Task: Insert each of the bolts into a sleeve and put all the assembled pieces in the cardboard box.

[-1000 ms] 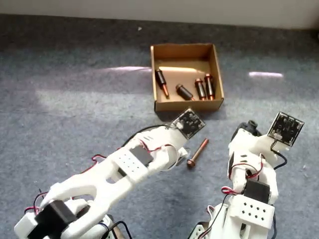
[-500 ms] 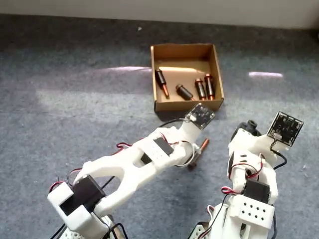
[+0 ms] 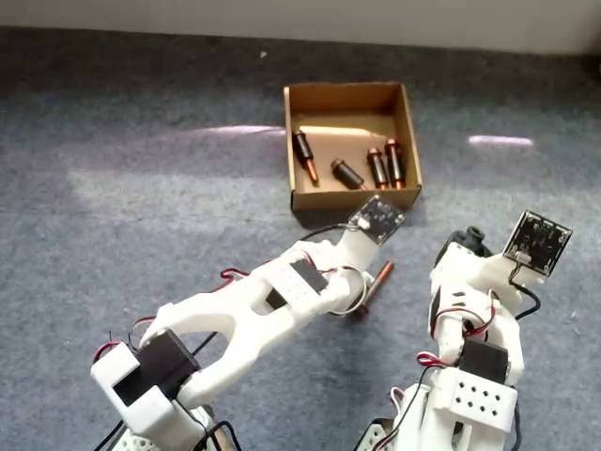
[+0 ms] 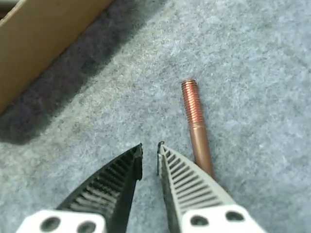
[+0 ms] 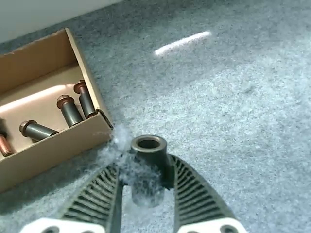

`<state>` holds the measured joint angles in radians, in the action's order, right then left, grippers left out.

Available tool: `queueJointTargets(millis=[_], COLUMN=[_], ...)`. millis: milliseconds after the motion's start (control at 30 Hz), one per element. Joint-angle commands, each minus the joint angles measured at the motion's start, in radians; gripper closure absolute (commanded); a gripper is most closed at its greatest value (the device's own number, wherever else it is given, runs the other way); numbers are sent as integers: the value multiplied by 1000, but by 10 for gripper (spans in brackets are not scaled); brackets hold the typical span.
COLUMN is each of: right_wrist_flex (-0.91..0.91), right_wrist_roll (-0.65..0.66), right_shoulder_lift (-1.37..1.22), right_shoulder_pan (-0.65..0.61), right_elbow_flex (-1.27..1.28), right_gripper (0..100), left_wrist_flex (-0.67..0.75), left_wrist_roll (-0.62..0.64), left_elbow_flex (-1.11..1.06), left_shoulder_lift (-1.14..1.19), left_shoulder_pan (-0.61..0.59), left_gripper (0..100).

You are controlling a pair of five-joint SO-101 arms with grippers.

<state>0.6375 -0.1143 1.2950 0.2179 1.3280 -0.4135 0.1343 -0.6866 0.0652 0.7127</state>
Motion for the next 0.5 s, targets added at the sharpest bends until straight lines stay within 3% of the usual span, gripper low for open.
queueJointTargets(millis=[0, 267, 467], right_wrist_flex=[-33, -33, -33], right_wrist_roll=[-3, -3, 0], right_shoulder_lift=[27, 27, 27], right_shoulder_pan=[7, 7, -8], right_elbow_flex=[-7, -7, -7], right_gripper=[988, 988, 988], left_wrist_flex=[-8, -186, -341], left_wrist_roll=[3, 14, 141], left_elbow_flex=[36, 162, 269], left_shoulder_lift=[-10, -13, -13], left_shoulder_pan=[13, 62, 59], left_gripper=[926, 922, 880])
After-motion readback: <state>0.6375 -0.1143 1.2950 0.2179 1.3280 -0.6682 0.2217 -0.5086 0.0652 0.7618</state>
